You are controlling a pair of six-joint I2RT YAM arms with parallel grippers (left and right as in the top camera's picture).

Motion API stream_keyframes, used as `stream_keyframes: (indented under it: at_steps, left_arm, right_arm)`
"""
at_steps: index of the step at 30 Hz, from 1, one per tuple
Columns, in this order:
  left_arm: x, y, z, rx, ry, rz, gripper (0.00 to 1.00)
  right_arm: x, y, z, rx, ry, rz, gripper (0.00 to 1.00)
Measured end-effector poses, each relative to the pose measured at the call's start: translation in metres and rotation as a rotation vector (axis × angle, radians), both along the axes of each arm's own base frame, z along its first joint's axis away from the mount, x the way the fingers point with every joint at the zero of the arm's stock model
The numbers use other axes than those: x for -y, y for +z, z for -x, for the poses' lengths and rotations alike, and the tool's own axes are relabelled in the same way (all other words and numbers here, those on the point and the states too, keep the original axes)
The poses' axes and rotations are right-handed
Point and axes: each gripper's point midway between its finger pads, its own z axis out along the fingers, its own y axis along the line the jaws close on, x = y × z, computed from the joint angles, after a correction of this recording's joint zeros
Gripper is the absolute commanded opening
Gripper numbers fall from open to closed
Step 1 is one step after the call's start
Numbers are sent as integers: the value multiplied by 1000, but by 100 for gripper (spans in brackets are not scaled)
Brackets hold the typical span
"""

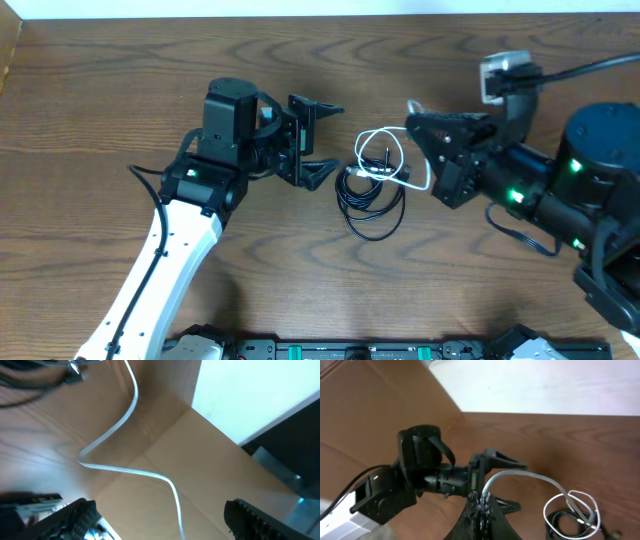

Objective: Untangle cables

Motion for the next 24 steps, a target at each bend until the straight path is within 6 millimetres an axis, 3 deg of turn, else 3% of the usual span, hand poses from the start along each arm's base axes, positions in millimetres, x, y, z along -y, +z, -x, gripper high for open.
stream_keyframes:
  at_steps: [9, 14, 24]
  left_arm:
    - [19, 2, 5, -17, 9, 8, 84]
    - [17, -1, 1, -23, 50, -8, 79]
    - [9, 0, -12, -11, 136, -19, 78]
  right_arm:
    - [-26, 5, -1, 0, 124, -49, 1]
    - [-33, 12, 6, 14, 179, -77, 1]
    - [-42, 20, 18, 23, 269, -112, 1]
